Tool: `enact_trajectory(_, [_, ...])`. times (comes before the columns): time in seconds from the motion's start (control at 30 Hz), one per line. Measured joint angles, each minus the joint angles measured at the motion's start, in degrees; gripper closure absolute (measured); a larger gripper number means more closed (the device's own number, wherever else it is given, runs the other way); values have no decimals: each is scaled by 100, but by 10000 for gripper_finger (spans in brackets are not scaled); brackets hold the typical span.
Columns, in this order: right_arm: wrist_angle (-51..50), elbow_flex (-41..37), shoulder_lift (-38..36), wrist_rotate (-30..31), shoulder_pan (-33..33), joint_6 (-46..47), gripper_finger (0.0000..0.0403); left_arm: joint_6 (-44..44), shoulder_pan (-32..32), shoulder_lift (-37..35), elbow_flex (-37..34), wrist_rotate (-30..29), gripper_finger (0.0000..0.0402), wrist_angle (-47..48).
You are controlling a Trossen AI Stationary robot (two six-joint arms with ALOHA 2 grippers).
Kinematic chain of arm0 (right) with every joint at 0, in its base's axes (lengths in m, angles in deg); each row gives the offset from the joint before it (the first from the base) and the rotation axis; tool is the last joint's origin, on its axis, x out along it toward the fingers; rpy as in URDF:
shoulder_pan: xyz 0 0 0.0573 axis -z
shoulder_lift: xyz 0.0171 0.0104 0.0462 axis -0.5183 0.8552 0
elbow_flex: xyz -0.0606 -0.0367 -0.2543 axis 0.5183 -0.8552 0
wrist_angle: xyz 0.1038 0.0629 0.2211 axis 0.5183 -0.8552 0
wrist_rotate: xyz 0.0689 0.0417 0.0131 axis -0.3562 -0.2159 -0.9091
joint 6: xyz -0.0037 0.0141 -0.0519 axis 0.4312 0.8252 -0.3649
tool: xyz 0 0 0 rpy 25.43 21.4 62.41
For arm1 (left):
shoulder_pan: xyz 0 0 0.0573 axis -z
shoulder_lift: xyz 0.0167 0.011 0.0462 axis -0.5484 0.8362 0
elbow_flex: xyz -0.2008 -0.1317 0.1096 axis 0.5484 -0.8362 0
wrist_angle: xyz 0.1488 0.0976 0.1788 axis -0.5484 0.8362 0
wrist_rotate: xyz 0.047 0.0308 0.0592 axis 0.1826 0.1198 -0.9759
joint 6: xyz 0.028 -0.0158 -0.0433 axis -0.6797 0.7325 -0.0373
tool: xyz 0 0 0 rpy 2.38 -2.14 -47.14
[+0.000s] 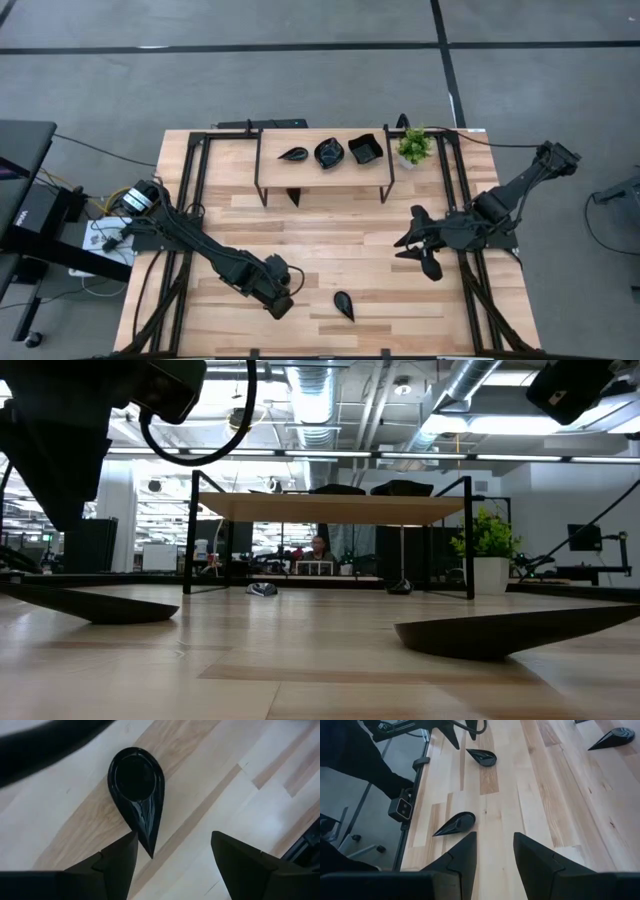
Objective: Pick & Place Mini shaped plates
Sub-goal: Stack the black drop shaped plate on the black drop shaped plate on the shelf
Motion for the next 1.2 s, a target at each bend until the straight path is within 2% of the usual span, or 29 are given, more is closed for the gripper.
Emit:
enact_trajectory(0.23, [0, 0, 2, 0, 0, 46, 278, -333, 0, 200, 2, 7, 148, 37])
enact_trajectory(0.47, [0, 0, 0, 0, 0, 109, 278, -392, 0, 590, 2, 763, 141, 8])
enact_trajectory(1.2, [0, 0, 0, 15, 2, 151, 278, -545, -206, 785, 4, 393, 139, -7])
